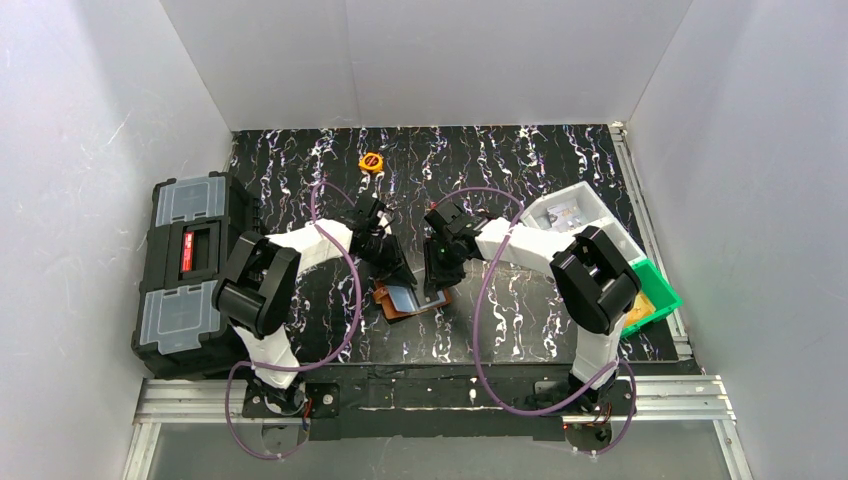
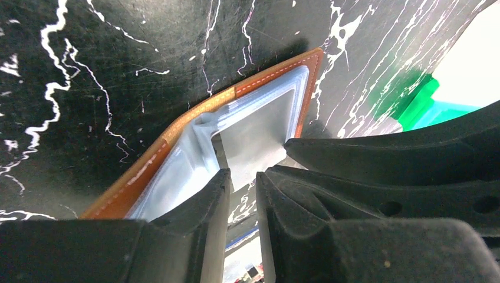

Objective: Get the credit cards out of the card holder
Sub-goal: Remove the credit card from the card holder.

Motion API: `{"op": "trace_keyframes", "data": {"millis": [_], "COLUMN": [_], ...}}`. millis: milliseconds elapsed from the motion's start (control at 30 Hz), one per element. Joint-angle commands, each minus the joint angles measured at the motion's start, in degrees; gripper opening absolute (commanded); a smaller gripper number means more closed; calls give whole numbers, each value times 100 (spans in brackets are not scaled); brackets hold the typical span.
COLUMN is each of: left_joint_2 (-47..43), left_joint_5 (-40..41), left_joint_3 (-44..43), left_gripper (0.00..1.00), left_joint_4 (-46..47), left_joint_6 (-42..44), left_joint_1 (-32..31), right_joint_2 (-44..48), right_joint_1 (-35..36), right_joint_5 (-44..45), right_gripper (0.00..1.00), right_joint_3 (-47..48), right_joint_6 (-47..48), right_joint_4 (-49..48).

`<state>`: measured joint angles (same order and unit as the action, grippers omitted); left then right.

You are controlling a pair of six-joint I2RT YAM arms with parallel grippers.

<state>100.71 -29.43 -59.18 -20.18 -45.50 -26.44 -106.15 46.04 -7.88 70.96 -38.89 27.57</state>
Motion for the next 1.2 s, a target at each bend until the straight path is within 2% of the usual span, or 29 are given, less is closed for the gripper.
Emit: {"op": "trace_keyframes", "data": {"millis": [0, 267, 633, 833, 1167], "left_joint_2": [-138, -32, 163, -11, -108], "left_joint_5": [-132, -47, -133, 334, 647], "left_joint_3": [202, 407, 453, 436, 404], "left_gripper": [21, 20, 23, 29, 32], "left_joint_4": [268, 421, 556, 67, -239], "left_joint_6": [-205, -221, -193, 127, 321], "left_joint_1": [-46, -46, -115, -125, -130], "right_joint_2": [18, -17, -58, -64, -72], "right_joint_1": [-49, -46, -17, -11, -16], "right_joint_5": [140, -17, -187, -137, 40], "right_gripper": [38, 29, 27, 26, 25], "right_joint_3": [28, -175, -267, -306, -324], "right_joint_6": [124, 87, -9, -31, -156], "right_joint_4": [97, 16, -26, -20, 107]}}
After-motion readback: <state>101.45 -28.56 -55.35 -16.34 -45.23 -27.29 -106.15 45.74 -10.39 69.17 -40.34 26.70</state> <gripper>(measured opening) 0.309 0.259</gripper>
